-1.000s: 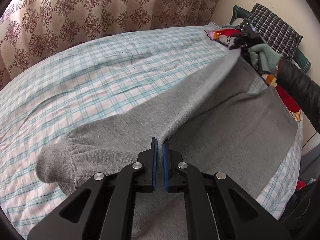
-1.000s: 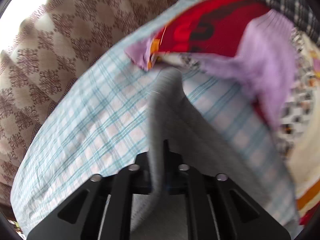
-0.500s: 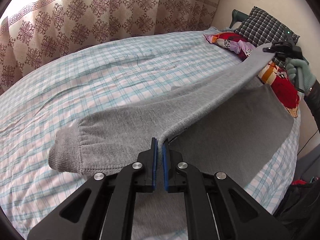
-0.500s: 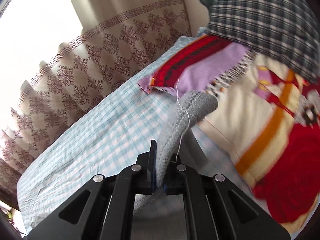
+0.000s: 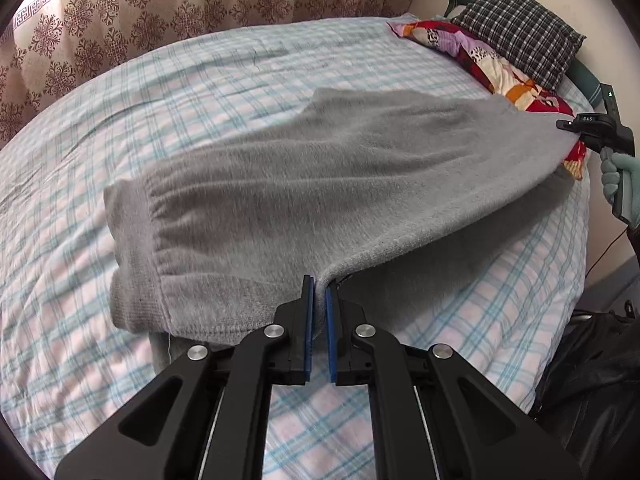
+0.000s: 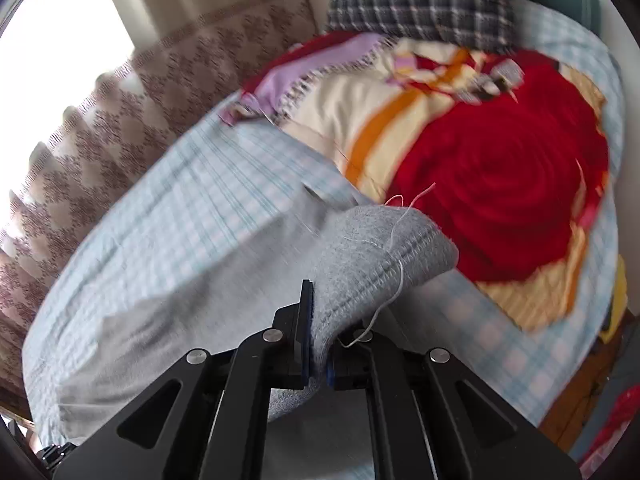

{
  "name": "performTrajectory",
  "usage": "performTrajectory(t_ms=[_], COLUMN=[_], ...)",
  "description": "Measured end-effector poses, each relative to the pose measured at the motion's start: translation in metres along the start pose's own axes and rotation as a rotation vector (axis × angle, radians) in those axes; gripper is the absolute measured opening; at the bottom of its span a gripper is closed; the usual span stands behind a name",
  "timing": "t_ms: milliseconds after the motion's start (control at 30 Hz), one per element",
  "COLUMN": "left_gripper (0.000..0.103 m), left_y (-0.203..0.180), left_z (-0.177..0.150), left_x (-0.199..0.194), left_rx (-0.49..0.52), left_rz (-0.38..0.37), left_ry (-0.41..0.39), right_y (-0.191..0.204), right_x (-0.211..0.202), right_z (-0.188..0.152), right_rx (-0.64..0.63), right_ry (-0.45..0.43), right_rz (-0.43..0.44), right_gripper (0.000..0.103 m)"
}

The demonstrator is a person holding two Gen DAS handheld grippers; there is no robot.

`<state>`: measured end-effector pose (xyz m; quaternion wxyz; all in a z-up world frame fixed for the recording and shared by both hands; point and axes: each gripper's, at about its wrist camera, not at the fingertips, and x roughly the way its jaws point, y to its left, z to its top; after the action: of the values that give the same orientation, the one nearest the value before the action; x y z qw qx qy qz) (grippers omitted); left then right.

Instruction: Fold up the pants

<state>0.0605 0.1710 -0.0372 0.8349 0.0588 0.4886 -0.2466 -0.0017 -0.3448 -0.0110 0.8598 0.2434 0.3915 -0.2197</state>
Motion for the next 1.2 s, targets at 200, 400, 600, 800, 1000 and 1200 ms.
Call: performTrajectory(t_ms=[200,400,600,800,1000,1200], left_gripper=[0.005,0.006,0.006,0.012,0.021,0.058], left_y=[-0.008,-0.010,-0.010,-0.014,-0.014,-0.021], left_z=[-0.015,-0.021,-0.026,-0.030,-0.030,-0.029], left_x=[0.005,0.010,0.020,0.031,0.027,0.007], left_rx=[0.008,0.029,0.033,0.047,0.028,0.052], left_rz=[0.022,0.047,0.060,0.099,0.096,0.096], left_ry=[0.013,0.022,0.038,0.055,0.061,0.068], right_y=[-0.017,-0.022,-0.034,-0.045,-0.055,-0.056], right_x=[0.003,-0.008,0.014,0.021,0.005,-0.021], right_z=[-0.026,-0.042,-0.061,-0.066,-0.063,-0.057], right_rx=[0.010,-0.004,0.003,0.017,0.011,-0.019], right_ry=[0.027,0.005,0.065,0.083,0.064,-0.053], right_rz=[-0.039,-0.056,-0.096,-0.084,-0.084,-0.222], right_gripper=[0.004,0.004,0.004,0.013,0.023,0.046])
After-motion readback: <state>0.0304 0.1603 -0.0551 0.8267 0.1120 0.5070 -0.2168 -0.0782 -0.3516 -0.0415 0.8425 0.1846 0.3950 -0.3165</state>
